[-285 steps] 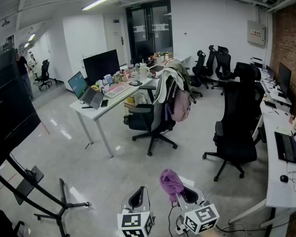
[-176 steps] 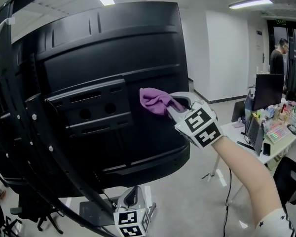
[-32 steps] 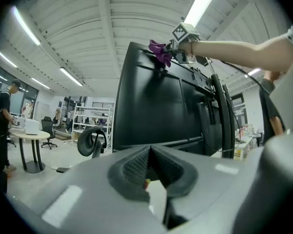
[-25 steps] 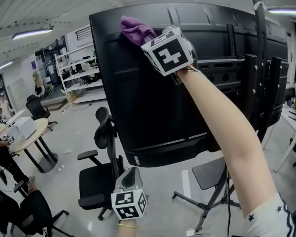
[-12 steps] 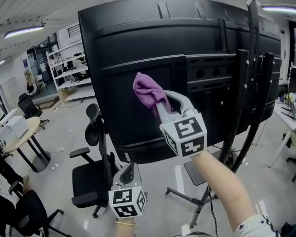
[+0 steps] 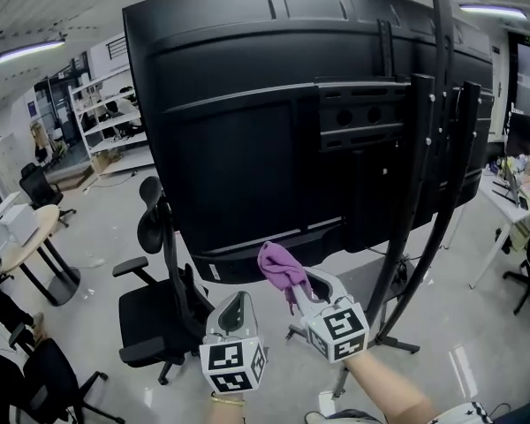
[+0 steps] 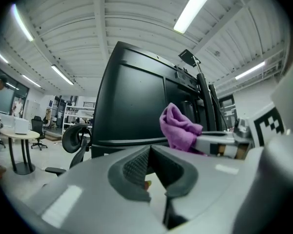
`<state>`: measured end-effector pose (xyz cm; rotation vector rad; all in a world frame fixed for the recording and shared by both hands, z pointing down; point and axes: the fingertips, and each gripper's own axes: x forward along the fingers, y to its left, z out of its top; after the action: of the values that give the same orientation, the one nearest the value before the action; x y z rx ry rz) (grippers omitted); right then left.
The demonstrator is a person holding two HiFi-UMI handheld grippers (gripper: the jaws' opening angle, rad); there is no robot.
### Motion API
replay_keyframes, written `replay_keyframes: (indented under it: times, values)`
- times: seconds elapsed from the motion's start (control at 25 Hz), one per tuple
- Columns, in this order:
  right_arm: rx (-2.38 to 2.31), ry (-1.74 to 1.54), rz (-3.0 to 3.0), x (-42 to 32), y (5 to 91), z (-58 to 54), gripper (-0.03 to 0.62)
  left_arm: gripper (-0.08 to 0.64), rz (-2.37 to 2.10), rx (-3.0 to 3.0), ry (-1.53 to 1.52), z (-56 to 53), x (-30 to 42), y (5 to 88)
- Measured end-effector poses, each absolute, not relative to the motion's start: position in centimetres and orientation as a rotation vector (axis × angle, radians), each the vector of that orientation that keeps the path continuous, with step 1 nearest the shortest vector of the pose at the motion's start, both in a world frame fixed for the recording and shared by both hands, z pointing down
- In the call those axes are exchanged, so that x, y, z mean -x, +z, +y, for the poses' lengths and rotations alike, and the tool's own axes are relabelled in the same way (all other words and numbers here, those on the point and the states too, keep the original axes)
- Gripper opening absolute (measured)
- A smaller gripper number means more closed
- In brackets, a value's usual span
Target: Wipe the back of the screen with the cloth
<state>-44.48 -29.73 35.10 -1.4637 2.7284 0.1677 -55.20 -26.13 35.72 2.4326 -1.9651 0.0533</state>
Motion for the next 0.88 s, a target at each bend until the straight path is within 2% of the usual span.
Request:
replay_keyframes:
  times: [0.16, 0.88]
  values:
    - [1.466, 0.054, 2.733, 43.8, 37.1, -28.3, 0.049, 0.008, -1.925, -2.429, 0.039, -25.8, 54.6, 36.8]
    - [1.465, 0.062, 2.759, 44.5, 38.0, -27.4, 0.048, 0.008, -1.914, -2.402, 0.061, -25.9, 55.1, 37.8]
